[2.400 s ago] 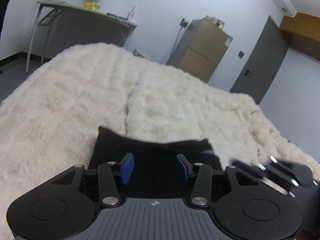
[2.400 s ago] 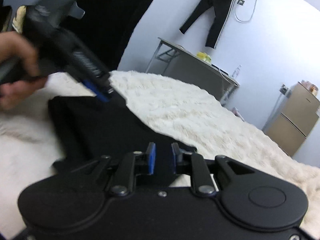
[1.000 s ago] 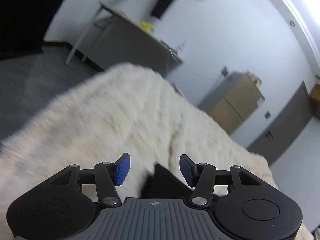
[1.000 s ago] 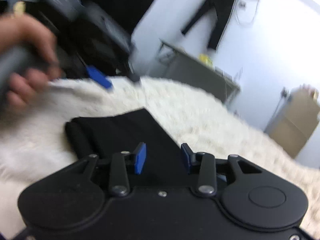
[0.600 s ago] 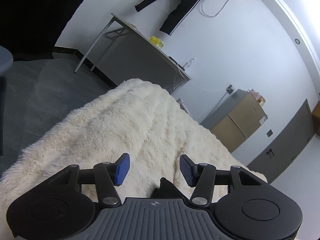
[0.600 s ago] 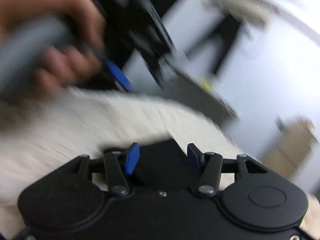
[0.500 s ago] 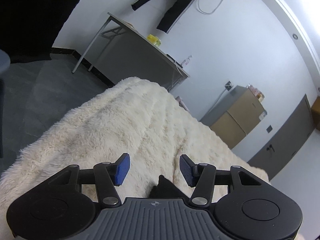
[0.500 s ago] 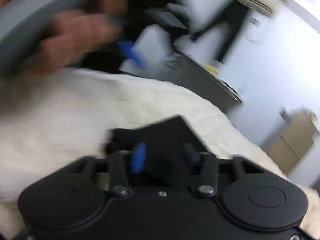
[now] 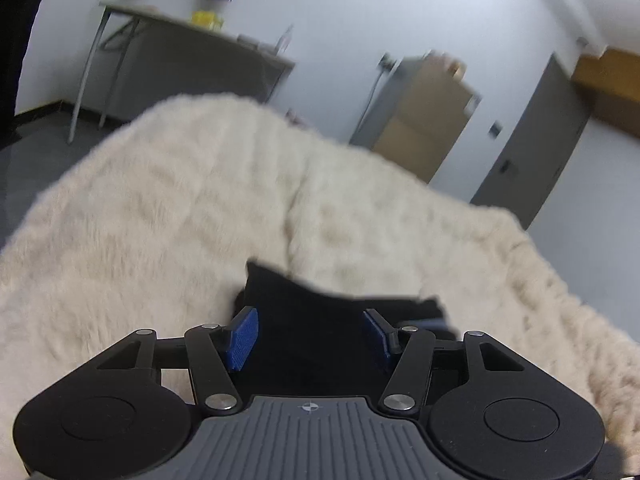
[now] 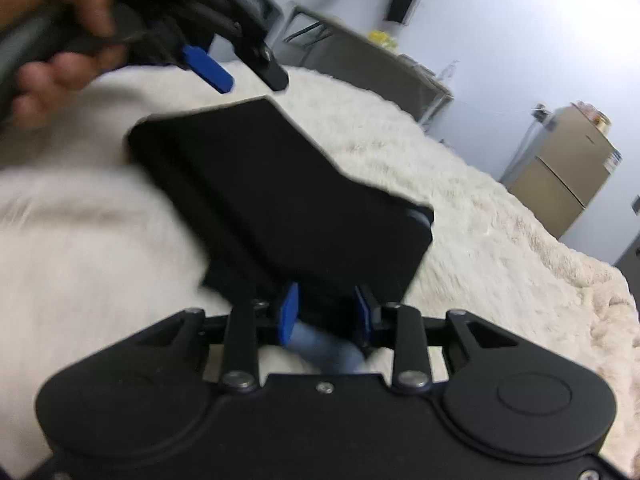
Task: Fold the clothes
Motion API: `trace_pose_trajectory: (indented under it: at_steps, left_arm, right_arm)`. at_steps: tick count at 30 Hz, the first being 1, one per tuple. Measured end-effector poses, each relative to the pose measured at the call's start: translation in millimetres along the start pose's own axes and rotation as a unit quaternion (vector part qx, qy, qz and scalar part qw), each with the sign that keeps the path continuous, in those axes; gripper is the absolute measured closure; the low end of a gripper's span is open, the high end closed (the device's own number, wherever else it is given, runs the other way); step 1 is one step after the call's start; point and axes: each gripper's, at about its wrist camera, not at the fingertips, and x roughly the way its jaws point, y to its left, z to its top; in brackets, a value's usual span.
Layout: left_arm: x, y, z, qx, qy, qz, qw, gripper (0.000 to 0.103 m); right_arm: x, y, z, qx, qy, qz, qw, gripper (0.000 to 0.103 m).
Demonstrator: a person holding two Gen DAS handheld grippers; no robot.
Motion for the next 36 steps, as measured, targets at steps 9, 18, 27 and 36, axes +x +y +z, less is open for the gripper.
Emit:
trace_pose_trajectory:
  at_steps: [9,18,27,36]
  left_arm:
    - [2,6,-3,-0.021,0.018,0.007,0.9996,0.051]
    - [-3,-4,0,-0.005,-0.012,-0.057,0.9983,0.051]
    - [25,2,-10,0.004,0.039,-0.048,0.9981,0.051]
    - [37,15,-12,-0.023,0.047,-0.038,0.9979,0.055]
  right_arm:
    - [28,10,12,-0.009,0.010,-0.024,1.000,0.073]
    - [48,21,17,-0.107,-0.004,-0.015,0.994,0.090]
    - [67,33,11,-0.201,0.003,-0.006,0.980,0.089]
    - [71,33,13,-0.220,-0.006,-0.006,0.975,0.103]
